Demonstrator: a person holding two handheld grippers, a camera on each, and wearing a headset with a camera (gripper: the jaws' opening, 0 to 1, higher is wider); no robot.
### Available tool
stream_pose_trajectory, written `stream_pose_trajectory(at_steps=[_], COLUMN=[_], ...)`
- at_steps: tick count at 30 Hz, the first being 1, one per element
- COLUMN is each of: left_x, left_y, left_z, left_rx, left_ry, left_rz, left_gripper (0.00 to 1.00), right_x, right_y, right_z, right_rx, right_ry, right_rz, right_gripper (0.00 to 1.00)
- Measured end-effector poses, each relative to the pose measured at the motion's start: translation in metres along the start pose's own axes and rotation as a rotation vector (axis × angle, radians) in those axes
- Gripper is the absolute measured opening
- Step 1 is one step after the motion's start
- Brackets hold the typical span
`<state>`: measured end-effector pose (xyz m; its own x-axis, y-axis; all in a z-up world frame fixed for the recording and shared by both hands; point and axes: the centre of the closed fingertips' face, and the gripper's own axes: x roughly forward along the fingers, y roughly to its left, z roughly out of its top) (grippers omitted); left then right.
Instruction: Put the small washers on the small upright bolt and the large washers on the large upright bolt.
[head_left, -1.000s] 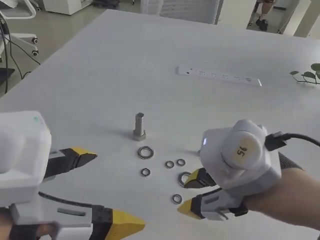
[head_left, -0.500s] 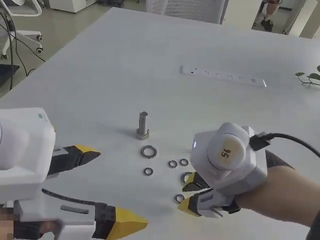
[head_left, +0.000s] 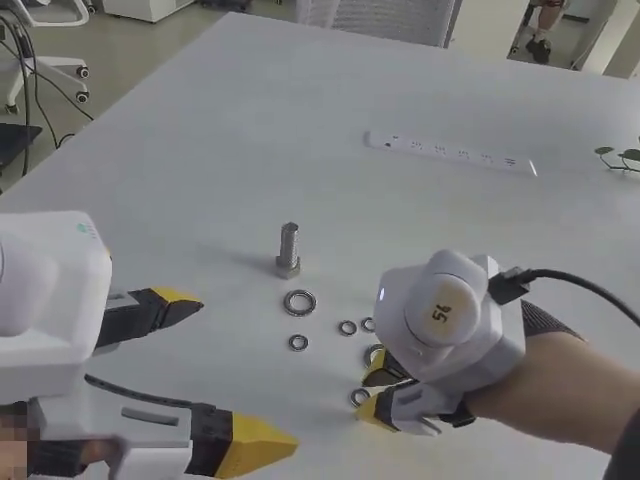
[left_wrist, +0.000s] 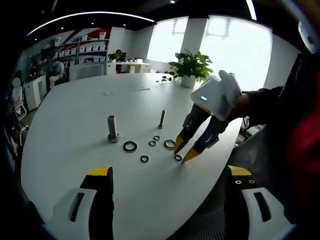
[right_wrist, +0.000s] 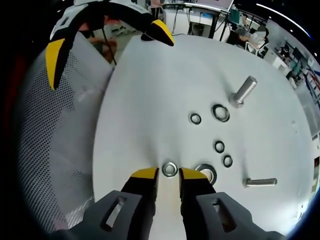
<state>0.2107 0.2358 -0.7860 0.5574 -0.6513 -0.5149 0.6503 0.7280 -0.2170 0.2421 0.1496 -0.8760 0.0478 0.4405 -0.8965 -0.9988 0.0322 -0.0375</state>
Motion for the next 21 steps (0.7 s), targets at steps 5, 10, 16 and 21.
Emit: stream_pose_trajectory(at_steps=[5, 10, 16, 21], left_x=[0.0001, 0.0003, 0.0009, 0.0013], left_y=[-0.0005, -0.0001, 0.0009, 0.0007], left_z=[0.0004, 0.0018, 0.0026, 0.0033], left_rx=[0.001, -0.001, -0.001, -0.002], left_ry=[-0.001, -0.004, -0.003, -0.005], left_rz=[0.000, -0.001, -0.002, -0.005], left_gripper=[0.92, 0.92, 0.92, 0.92], right_x=[0.0000, -0.0006, -0.0006, -0.0006], right_y=[-0.0025, -0.0041, -0.0056, -0.0058], right_z=[0.0002, 0.0002, 0.0001, -0.0003], right_rx=[0.021, 0.019, 0.009, 0.001], right_ry=[0.003, 0.011, 0.019, 0.016], right_rz=[0.007, 0.004, 0.003, 0.004], right_gripper=[0.17, 0.16, 0.16, 0.14])
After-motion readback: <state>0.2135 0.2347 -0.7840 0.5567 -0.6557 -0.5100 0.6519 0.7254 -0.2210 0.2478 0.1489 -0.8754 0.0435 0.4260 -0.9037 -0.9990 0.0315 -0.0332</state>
